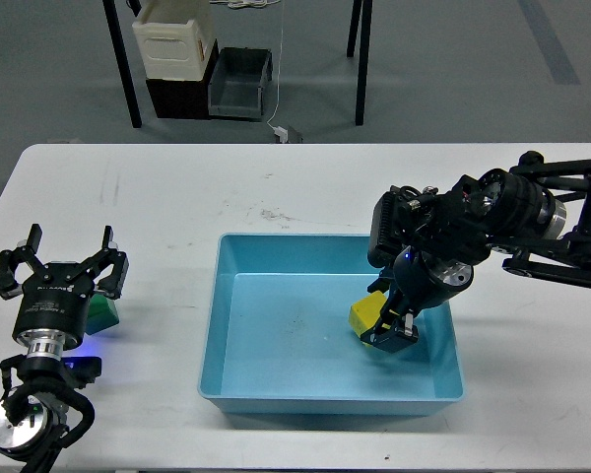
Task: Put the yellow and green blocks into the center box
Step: 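Lift the yellow cube and carry it over the blue tray, then open the right gripper to release the cube and withdraw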
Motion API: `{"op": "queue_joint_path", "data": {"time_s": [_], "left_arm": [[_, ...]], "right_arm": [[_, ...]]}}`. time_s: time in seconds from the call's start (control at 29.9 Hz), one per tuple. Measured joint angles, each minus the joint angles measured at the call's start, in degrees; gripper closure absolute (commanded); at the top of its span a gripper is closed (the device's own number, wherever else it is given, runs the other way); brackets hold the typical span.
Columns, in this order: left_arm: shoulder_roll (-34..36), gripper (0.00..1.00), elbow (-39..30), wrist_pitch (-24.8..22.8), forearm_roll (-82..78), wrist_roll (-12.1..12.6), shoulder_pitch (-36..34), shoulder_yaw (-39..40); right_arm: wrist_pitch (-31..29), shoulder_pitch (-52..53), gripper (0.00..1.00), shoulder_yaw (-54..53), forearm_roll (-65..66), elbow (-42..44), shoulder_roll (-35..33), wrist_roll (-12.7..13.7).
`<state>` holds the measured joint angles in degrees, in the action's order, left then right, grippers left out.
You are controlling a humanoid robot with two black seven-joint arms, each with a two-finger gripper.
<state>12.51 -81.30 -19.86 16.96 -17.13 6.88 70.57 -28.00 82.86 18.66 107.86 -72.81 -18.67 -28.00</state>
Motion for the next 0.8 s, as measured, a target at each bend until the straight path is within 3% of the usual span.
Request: {"op": "queue_joint_path", "data": {"time_s": [0.4, 0.6, 0.8], "left_arm": [[1.48, 0.0, 0.0, 0.35, 0.0, 0.77, -1.67, -0.19], [9.09, 0.0, 0.0, 1.83, -0.52, 0.89, -4.37, -1.18], [18.25, 0.0, 0.88, 2.11, -0.84, 0.92, -9.32, -3.67]], "right_arm": [[0.77, -0.75, 0.02, -8.98, -2.45, 0.57, -3.07, 0.01], [10.47, -8.23, 0.02, -25.59, -5.63, 0.54, -5.32, 0.01], [16.03, -16.15, 0.01, -41.16, -6.81, 0.3, -0.54, -0.01]]}}
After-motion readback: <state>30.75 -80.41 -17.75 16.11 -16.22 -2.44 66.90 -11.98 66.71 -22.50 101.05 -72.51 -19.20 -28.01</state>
